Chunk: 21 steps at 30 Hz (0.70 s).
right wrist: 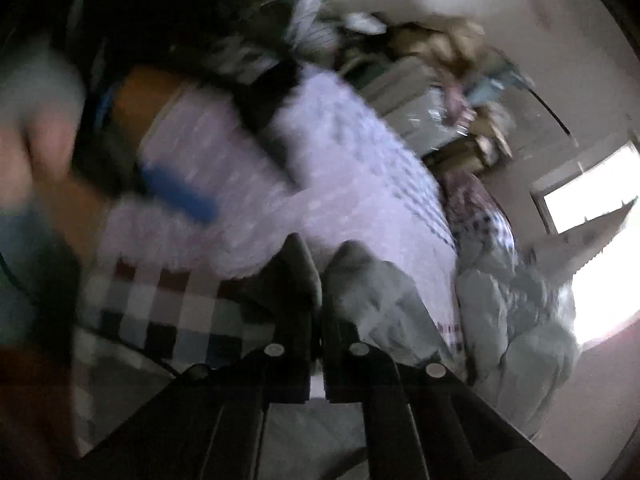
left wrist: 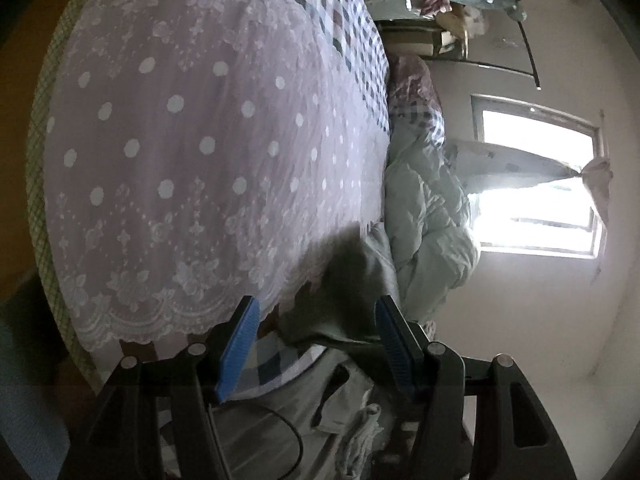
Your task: Fold clothes
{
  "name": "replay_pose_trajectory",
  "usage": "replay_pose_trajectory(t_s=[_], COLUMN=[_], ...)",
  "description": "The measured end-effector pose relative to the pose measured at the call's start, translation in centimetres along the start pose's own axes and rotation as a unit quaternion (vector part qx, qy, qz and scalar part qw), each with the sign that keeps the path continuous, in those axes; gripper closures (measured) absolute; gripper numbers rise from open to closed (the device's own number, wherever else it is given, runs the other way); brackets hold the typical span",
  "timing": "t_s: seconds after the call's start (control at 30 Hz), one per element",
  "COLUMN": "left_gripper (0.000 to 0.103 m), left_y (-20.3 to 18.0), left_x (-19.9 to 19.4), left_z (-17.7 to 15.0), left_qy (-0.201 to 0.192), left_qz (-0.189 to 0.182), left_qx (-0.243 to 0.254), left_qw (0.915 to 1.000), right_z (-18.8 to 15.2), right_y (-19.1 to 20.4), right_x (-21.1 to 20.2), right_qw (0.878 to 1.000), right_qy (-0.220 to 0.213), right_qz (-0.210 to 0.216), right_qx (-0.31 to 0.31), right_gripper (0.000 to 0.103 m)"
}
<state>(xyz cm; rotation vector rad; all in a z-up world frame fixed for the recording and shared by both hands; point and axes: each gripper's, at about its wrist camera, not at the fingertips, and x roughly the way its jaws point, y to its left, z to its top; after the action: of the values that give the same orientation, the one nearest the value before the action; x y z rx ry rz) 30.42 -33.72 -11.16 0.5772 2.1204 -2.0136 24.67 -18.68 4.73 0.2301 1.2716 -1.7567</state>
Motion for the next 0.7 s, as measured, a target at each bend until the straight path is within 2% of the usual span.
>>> replay_pose_trajectory(t_s=[0.07,0.17,0.27,0.3,0.37,0.4,0.43,0.57,0.7], left_gripper=[0.039,0.039,0.039,0.039,0.039,0.037,0.030,0.027,0.027], left_y=[-0.2,-0.4,-0.4,-0.4,-0.6,-0.6,-0.6,0.4,1.4], left_x=[0.6,1.9,3.4,3.9,3.8,3.6,3.4,3.3,2.9], left_z=[-0.8,-2.0,-3.1,-3.4,-3.5,-3.4,-3.2,-2.8,-2.2], left_qy=[0.013,0.051,0.098,0.112,0.113,0.106,0.101,0.100,0.088], left_qz=[-0.017,-0.060,-0.118,-0.137,-0.170,-0.181,-0.191,-0.180,-0.168], left_qx=[0.002,-0.010,-0.041,-0.052,-0.068,-0.073,-0.078,-0.099,-0.114], left_qw=[0.9998,0.9968,0.9873,0.9828,0.9766,0.9749,0.9733,0.9735,0.9752], right_z=[-0.7,-2.0,-2.9,-3.0,-2.8,-2.6,-2.6,-2.8,-3.4], right_y=[-2.8,-6.5,-8.7,-9.1,-9.0,-8.8,-8.6,-6.7,-4.0], right_x=[-1.8,-3.4,-4.3,-4.5,-5.1,-5.4,-5.6,-6.6,-6.4], right_qw=[0.997,0.981,0.968,0.966,0.968,0.969,0.970,0.976,0.983], right_qy=[-0.014,-0.021,-0.021,-0.021,-0.023,-0.024,-0.027,-0.039,-0.032], right_qz=[-0.002,0.008,0.011,0.007,0.001,-0.001,-0.003,-0.002,0.003], right_qx=[0.081,0.192,0.251,0.257,0.251,0.247,0.241,0.214,0.179], right_gripper=[0.101,0.101,0.101,0.101,0.101,0.101,0.101,0.101,0.101])
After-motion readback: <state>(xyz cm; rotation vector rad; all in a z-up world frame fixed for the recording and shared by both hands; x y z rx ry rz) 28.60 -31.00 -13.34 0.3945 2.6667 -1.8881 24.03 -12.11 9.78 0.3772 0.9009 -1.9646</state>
